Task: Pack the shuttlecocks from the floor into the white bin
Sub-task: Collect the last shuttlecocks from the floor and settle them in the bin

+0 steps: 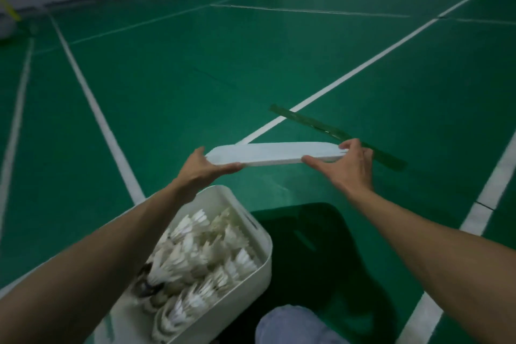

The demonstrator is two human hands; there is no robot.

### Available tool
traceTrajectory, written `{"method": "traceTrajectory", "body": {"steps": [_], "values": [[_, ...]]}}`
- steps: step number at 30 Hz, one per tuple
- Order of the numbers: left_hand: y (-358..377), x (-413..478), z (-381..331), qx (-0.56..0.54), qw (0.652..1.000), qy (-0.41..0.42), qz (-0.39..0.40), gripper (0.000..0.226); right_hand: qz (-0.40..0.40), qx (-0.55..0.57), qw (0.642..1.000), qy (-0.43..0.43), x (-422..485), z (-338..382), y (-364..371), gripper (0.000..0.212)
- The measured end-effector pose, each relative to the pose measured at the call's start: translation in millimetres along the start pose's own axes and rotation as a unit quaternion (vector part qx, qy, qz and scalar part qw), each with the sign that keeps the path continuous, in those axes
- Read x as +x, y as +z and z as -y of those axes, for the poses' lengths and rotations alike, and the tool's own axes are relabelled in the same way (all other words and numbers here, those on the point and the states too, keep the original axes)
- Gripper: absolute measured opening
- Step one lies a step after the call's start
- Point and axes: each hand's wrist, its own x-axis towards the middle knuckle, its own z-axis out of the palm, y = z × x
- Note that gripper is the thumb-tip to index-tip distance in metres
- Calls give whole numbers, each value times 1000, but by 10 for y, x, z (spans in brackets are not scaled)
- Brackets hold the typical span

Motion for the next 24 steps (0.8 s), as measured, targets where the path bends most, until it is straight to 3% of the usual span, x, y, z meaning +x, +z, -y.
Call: {"method": "traceTrajectory", "body": {"steps": [2,5,12,15,18,21,24], "values": [[-273,-272,100,-9,1000,-3,5,59,31,-19,999,-37,-143,146,87,95],[-675,-672,361,-28,999,-39,-24,73,91,-45,992,-78,-381,351,270,100],[-1076,-1544,1176,-2,990,-68,-121,71,205,-89,962,-157,-1006,499,746,113],[-1057,-1755,1528,11,984,-112,-140,100,231,-107,952,-170,-1179,418,865,113],[-994,-1896,1818,8,981,-130,-141,113,250,-114,945,-177,-1288,338,953,109],[-940,-1997,1901,19,979,-134,-152,120,259,-113,941,-186,-1355,242,1017,98],[-866,-2097,1877,26,975,-148,-162,110,279,-103,937,-186,-1392,140,1028,96]]}}
